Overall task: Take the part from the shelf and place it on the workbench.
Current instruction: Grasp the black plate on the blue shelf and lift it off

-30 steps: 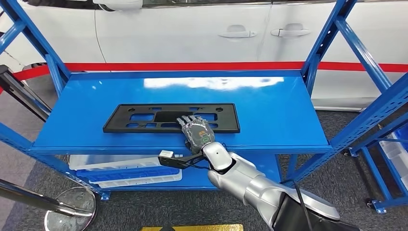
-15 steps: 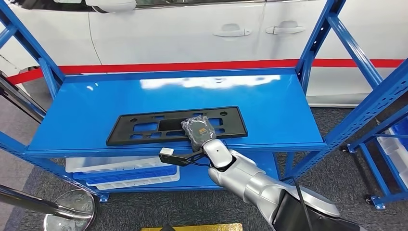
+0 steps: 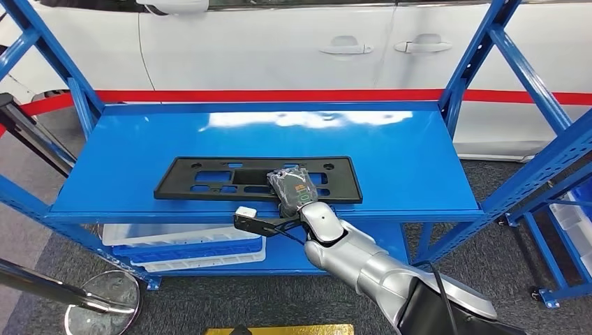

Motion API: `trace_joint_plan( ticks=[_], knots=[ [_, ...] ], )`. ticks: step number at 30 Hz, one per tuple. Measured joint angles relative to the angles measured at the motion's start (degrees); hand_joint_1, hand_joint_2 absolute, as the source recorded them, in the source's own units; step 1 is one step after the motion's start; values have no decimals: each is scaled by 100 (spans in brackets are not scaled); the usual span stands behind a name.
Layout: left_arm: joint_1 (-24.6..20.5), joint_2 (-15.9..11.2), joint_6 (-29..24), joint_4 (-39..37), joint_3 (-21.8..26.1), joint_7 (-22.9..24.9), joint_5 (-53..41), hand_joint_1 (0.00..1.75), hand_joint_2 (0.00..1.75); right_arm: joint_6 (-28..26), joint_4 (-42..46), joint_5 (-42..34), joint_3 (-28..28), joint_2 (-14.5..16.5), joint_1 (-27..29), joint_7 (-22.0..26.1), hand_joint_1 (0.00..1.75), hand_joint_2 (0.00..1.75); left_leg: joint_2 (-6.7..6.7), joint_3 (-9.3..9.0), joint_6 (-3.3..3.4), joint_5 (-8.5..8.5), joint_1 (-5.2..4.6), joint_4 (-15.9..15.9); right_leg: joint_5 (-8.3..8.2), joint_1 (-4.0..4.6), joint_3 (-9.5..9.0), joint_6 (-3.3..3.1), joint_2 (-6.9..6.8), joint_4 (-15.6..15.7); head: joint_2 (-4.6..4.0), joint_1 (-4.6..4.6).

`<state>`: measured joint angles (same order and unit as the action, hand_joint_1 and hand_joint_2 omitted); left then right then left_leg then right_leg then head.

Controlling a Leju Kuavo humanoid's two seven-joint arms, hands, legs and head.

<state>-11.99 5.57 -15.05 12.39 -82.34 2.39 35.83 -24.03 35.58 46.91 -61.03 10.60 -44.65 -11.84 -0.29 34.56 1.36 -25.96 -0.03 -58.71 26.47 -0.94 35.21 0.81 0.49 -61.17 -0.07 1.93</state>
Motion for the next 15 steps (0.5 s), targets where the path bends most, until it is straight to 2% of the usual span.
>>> trace_joint_plan(
  ticks=[2, 4, 6, 8, 9, 10, 11, 13, 15],
  knots=[
    [3, 1, -48, 0, 4, -94, 11, 0, 0, -7, 160, -713, 115, -9, -74, 329, 175, 175, 10, 6, -52, -14, -3, -29, 25, 32, -61, -48, 21, 101, 0, 1],
    [8, 2, -84, 0, 19, -166, 20, 0, 0, -12, 328, -1216, 234, -24, -129, 525, 175, 175, 18, -4, -102, -56, 17, -55, -1, 24, -95, -112, 33, 130, 0, 1],
    [9, 2, -112, 0, 53, -209, 23, 0, 0, 1, 468, -1460, 319, -37, -143, 617, 175, 175, 20, 127, -171, -285, 35, -393, -30, -8, -113, -171, 33, 164, 0, 31],
    [13, 1, -162, 0, 87, -276, 23, 0, 87, 11, 595, -1718, 375, -60, -102, 782, 175, 175, 21, 427, -230, -633, 56, -1080, -43, -11, -97, -200, 33, 169, 0, 54],
    [18, 0, -198, 0, 96, -325, 22, 0, 131, 8, 669, -1920, 405, -79, -80, 902, 175, 175, 21, 557, -246, -743, 64, -1379, -47, -8, -90, -206, 34, 168, 0, 53],
    [24, -1, -243, 0, 101, -383, 16, 0, 175, -8, 764, -2173, 438, -105, -63, 1024, 175, 175, 21, 601, -250, -751, 68, -1507, -50, -6, -87, -208, 36, 168, 0, 53],
    [27, -2, -297, 0, 103, -448, 1, 0, 175, -46, 882, -2443, 475, -134, -47, 1132, 175, 175, 21, 539, -241, -656, 68, -1426, -53, -3, -89, -206, 41, 168, 0, 54],
    [15, -2, -453, 0, 112, -604, -57, 0, 175, -207, 1209, -2987, 569, -215, 12, 1310, 175, 175, 21, 149, -183, -310, 59, -715, -62, -1, -103, -193, 52, 168, 0, 53],
    [-22, -2, -618, 0, 125, -754, -120, 0, 175, -397, 1639, -3444, 696, -342, 129, 1455, 175, 175, 18, -185, -113, -126, 18, -74, -78, 8, -93, -149, 51, 169, 0, 50]
  ],
)
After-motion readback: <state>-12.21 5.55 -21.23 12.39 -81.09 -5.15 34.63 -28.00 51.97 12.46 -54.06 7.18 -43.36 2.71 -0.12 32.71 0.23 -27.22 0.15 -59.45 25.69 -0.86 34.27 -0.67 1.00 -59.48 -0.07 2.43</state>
